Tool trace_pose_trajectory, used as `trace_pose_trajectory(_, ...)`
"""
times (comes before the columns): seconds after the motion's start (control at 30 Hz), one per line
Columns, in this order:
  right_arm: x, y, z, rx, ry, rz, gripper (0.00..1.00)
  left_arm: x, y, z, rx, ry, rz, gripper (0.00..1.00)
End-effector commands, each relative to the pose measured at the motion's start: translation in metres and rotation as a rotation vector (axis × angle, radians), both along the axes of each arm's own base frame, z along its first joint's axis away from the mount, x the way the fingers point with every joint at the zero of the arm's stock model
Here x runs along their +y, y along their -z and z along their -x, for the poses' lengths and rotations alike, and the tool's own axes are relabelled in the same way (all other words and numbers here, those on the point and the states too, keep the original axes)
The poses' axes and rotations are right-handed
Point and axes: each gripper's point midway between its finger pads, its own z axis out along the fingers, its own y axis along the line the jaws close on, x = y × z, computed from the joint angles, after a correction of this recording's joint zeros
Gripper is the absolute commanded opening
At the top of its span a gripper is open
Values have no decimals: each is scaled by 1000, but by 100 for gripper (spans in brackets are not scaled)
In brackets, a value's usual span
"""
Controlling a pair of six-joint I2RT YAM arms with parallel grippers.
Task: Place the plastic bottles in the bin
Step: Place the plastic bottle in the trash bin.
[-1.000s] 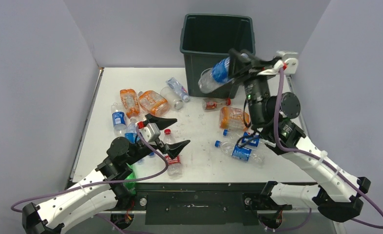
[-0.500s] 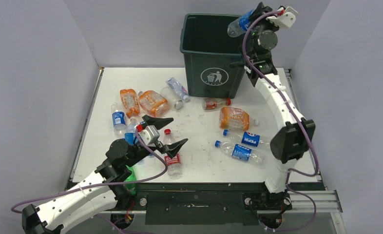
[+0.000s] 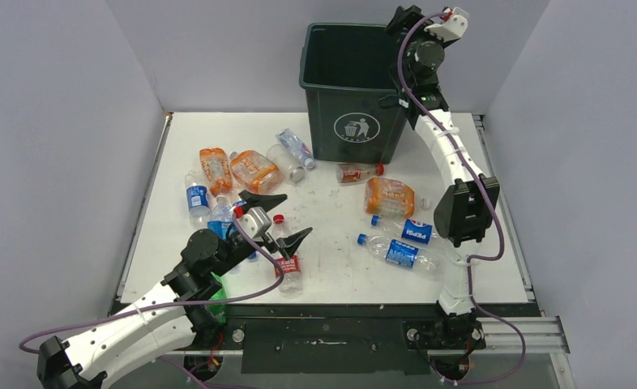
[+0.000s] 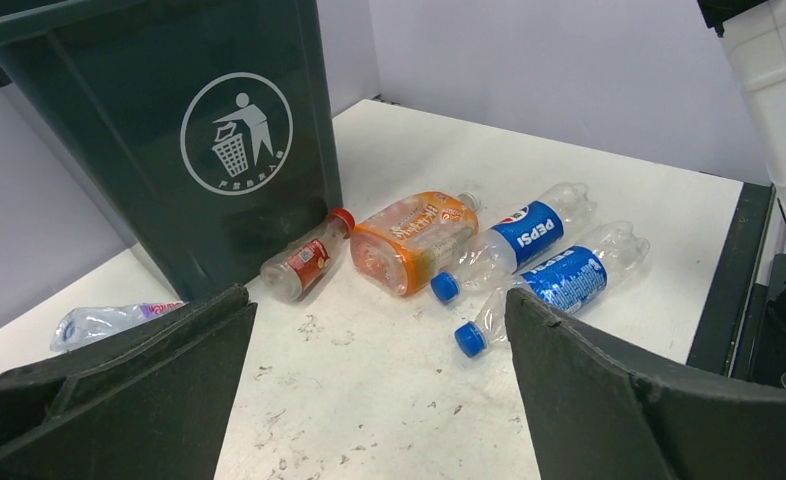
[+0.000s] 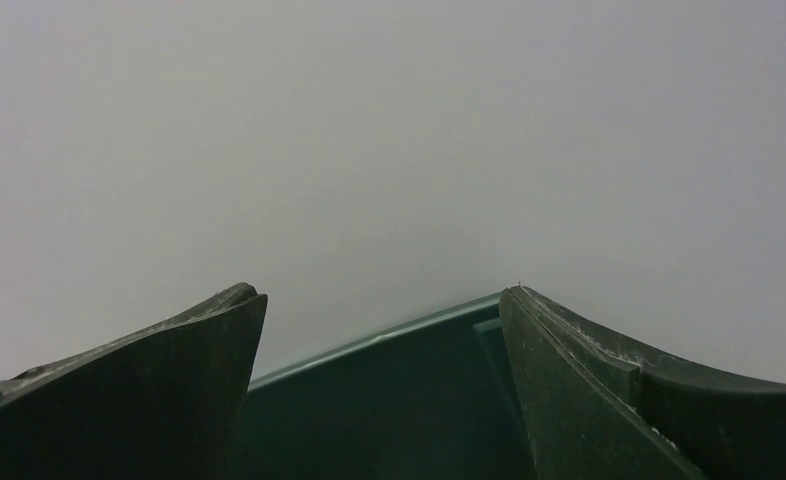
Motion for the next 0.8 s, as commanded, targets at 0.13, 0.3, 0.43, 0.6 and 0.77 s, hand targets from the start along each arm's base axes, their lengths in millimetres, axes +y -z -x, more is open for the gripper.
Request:
trace_pose_trajectory(0.13,30,-112,78,-193,-171,-63,90,13,-22,-11,-38,-84,47,96)
trace_pose_trajectory(0.3,81,-116,148,-174,-322,0,90,29,-25,-26,16,-212,88,96)
trace_pose_trajectory(0.43,111,-73,214,-83,-456,0,90,41,-22,-36,57,-297,93,96)
trace_pose_trajectory(0.6,143,51,276,164,-665,-35,90,50,-31,-35,57,-335,108,96)
trace_pose_trajectory(0.77,182,187,335,501,-882,14,90,67,-48,-25,-21,-346,156,96)
